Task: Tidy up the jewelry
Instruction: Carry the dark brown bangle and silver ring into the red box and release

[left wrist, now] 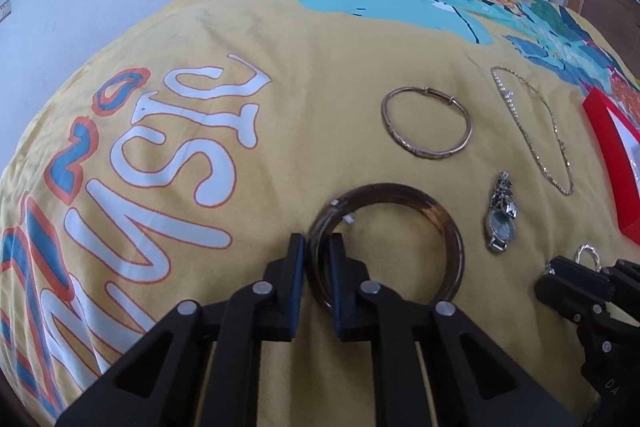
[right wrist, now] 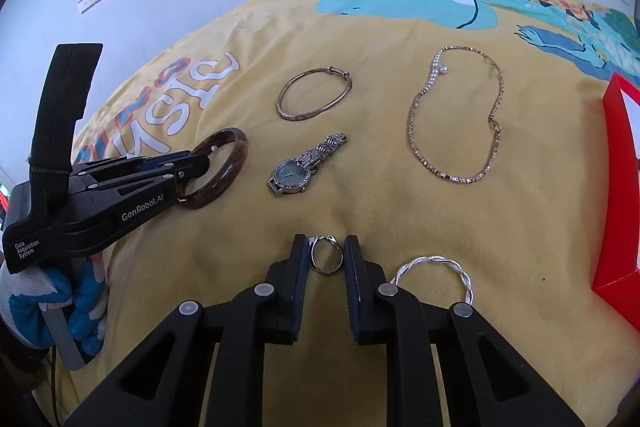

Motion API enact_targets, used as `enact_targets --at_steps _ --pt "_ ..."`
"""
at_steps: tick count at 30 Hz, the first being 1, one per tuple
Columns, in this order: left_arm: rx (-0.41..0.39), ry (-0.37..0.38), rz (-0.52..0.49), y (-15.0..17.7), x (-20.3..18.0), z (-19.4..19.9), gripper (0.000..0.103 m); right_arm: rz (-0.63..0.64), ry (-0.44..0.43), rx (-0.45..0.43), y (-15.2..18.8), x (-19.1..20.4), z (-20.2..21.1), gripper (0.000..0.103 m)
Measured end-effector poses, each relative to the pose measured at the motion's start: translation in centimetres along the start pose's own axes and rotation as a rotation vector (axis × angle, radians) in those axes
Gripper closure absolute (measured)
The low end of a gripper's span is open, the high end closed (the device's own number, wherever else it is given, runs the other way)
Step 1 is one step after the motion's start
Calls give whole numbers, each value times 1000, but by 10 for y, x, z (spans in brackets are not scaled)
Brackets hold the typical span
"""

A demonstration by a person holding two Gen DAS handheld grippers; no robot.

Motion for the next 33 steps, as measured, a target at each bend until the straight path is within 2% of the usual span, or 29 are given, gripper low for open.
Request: enact_targets --at_steps 5,18,33 --pt "0 35 49 -2 8 9 94 -2 2 -6 0 4 5 86" --pt "-15 64 60 2 8 48 94 2 -11 -37 -2 28 36 86" --pt "-92 77 20 15 6 142 95 5 37 -114 10 54 129 86"
Point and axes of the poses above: each gripper's, at about its wrist camera, not at the fingertips, and z roughly against the way its jaws point, x to its left, y to its underside, the point moved 3 cm from there along -z, roughly the way its jaws point, and after that the axes turned 11 degrees about z, right-handed, at the moved point
